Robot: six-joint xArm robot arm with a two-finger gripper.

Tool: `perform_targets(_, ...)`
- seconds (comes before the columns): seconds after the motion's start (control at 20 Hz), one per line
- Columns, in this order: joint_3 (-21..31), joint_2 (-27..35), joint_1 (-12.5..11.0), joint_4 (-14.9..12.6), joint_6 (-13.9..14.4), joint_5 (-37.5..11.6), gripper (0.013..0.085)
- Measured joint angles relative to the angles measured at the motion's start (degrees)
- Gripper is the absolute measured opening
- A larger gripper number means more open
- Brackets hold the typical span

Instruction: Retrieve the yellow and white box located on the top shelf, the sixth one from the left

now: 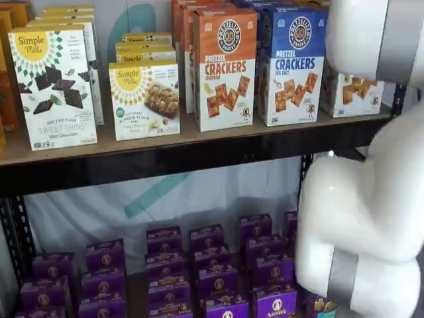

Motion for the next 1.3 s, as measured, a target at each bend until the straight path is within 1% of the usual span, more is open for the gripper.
perform_targets(0.05, 1.1, -0.9, 0.5, -0.7, 0.0, -1.5, 0.0850)
perform_targets(0.1, 4.3, -3.7, 1.9, -2.0, 0.2, -5.1, 0.0850)
perform_targets(0.15, 6.1, -5.3, 2.6, -2.5, 0.6, -6.6, 0.0850)
perform_targets(0.25, 8.4, -7.1, 3.6, -2.8, 1.2, -8.1, 0.0850)
perform_targets(0.45, 10.9, -9.3, 4.2, -2.4, 1.9, -9.5, 0.0850)
perform_targets(0.6, 11.5, -10.0, 3.7, -1.5, 1.8, -9.9, 0.0850)
perform_targets(0.65, 11.5, -10.0, 3.4, -1.2, 1.7, -9.9, 0.0850)
perform_targets(0.75, 11.4, -10.1, 2.2, 0.4, 1.2, -10.1, 0.0850)
perform_targets(0.9, 11.0, -10.0, -0.1, 3.5, 0.5, -10.8, 0.0850)
perform_targets(1.1, 10.0, -9.6, -3.7, 8.9, -0.5, -12.0, 0.0850)
perform_targets(1.2, 9.0, -9.0, -4.9, 10.5, -0.8, -12.4, 0.0850)
perform_targets(1.3, 9.1, -9.0, -6.0, 12.2, -1.5, -13.9, 0.0850)
